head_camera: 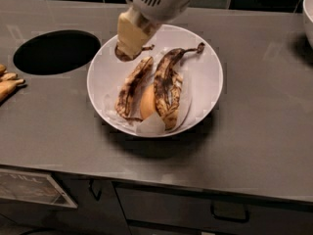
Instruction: Pick banana from white bowl
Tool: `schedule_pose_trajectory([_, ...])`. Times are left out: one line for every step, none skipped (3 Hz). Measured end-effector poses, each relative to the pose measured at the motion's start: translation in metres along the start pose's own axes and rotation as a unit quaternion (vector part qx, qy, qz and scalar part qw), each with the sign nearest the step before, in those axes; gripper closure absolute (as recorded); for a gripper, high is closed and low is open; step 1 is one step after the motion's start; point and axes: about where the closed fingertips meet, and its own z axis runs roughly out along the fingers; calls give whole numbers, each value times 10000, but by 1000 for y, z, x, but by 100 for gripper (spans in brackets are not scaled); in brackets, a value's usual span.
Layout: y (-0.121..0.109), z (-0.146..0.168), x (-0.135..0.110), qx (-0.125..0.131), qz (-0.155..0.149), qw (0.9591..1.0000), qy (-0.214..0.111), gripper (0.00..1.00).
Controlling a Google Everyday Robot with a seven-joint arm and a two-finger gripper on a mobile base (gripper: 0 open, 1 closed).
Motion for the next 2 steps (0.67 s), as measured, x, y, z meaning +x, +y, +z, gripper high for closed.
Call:
schedule_pose_trajectory([8, -46, -26, -9, -641, 9979, -7, 100])
schedule_pose_trajectory([16, -67, -29, 31, -700, 9975, -102, 100])
